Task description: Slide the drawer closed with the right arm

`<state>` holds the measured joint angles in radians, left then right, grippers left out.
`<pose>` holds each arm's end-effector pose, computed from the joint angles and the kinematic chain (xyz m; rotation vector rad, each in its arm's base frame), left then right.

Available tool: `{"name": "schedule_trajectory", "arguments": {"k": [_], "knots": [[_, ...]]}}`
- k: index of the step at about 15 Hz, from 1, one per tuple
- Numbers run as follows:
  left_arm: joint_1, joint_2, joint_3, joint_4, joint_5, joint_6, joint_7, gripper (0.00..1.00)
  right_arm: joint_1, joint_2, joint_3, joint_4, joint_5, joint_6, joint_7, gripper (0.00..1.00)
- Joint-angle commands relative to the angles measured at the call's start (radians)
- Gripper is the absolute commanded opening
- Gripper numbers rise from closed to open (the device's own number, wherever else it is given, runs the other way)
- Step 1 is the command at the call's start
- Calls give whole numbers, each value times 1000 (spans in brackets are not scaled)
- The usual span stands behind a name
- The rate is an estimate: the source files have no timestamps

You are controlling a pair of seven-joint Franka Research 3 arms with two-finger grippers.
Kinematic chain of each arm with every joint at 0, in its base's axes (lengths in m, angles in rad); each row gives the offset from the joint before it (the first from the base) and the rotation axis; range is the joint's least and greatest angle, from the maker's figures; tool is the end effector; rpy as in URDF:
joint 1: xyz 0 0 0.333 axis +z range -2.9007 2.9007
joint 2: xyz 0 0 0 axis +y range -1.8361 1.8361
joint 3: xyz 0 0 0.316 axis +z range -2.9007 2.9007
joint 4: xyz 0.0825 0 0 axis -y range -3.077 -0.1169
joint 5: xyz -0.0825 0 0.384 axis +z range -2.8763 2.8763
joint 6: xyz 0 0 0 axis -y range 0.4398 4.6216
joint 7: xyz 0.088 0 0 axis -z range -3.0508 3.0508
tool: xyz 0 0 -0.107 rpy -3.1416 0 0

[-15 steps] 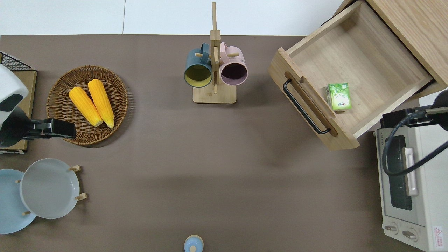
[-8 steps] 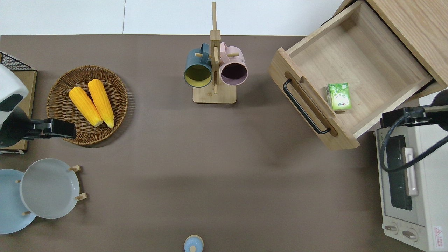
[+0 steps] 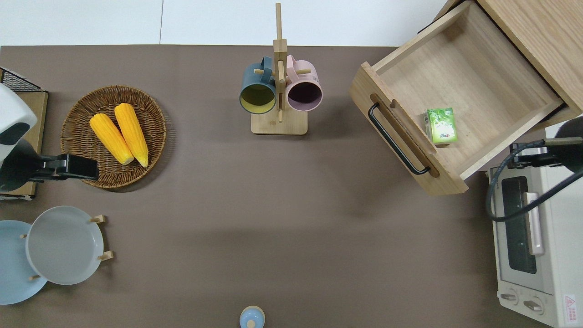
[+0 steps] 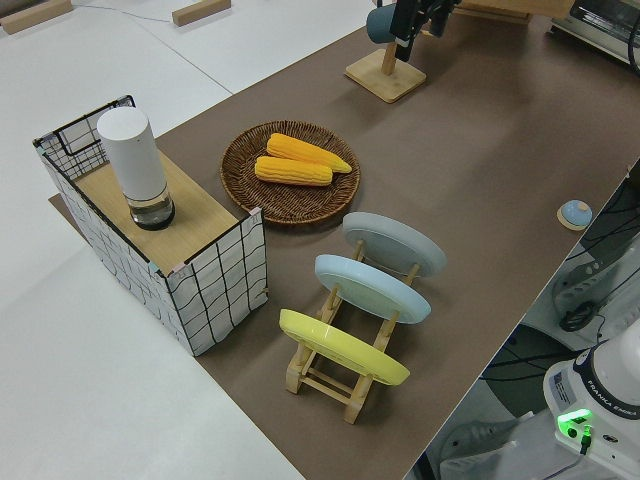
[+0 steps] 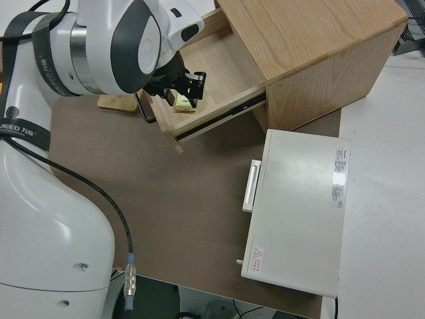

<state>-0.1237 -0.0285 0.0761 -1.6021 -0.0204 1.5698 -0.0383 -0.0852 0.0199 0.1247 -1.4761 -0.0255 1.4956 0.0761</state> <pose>0.5446 -0.0275 0.6253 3.1192 -0.0145 -0.0076 0.5532 0.0182 0.6513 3.1181 -0.0601 0.0017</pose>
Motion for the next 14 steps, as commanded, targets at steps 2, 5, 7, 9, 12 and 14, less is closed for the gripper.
{"name": "schedule_trajectory", "arguments": {"k": [2, 5, 7, 9, 12, 14], "knots": [[-4, -8, 4, 4, 13, -14, 1, 995, 13, 2, 26, 7, 7, -34, 177, 0], [-4, -8, 4, 4, 13, -14, 1, 998, 16, 0, 55, 7, 24, -69, 295, 0], [-4, -8, 4, 2, 13, -14, 1, 995, 27, -1, 73, 7, 50, -71, 436, 0], [-4, -8, 4, 2, 13, -14, 1, 998, 36, -1, 101, 5, 52, -69, 543, 0], [-4, -8, 4, 2, 13, -14, 1, 995, 38, -1, 131, 5, 91, -68, 675, 0], [-4, -8, 2, 4, 13, -14, 1, 998, 53, -1, 134, 2, 134, -54, 760, 0]]}}
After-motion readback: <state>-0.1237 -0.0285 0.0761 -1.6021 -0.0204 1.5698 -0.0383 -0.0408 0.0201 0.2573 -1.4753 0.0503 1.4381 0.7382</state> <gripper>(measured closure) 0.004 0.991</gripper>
